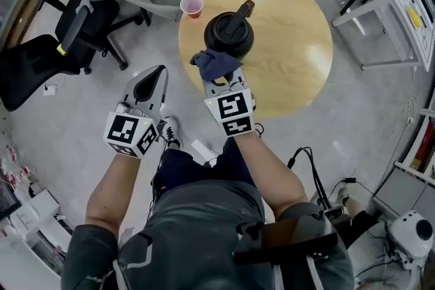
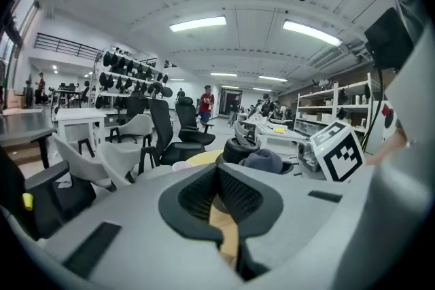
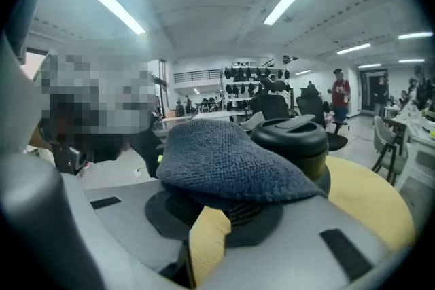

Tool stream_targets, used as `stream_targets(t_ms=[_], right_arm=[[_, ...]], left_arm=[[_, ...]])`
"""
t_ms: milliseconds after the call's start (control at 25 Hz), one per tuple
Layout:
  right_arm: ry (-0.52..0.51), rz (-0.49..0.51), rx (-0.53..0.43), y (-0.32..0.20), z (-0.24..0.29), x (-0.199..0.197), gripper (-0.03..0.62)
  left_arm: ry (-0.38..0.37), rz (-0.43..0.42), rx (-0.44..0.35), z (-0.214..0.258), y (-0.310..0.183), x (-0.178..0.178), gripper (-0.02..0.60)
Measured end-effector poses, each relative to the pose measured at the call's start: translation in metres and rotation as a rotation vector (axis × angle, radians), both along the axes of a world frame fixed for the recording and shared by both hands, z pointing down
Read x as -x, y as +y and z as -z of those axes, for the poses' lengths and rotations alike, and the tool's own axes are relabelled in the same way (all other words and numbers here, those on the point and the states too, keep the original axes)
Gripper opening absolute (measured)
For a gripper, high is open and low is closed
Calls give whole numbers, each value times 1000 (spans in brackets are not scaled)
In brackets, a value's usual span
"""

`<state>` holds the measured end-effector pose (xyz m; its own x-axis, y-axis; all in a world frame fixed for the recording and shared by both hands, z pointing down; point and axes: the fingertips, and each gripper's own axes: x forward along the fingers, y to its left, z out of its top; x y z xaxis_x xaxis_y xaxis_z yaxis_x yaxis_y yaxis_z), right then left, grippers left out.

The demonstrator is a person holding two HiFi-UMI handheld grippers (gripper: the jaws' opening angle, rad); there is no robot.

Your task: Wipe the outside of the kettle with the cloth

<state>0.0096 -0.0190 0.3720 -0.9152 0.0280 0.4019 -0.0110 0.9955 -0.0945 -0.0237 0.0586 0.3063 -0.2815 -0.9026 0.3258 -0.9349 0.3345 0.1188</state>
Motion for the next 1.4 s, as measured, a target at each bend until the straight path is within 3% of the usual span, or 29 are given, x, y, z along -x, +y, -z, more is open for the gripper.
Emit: stream_targets(t_ms=[320, 640, 1400], right_arm=[[82, -173, -30, -10, -56, 4, 81], [145, -327, 20, -19, -113, 2, 81], [214, -440, 90, -29, -131, -6, 72]], left_arm=[[14, -167, 0, -24, 15, 23, 8], [31, -254, 7, -53, 32, 27, 8], [40, -323, 7, -64, 20, 36, 8]])
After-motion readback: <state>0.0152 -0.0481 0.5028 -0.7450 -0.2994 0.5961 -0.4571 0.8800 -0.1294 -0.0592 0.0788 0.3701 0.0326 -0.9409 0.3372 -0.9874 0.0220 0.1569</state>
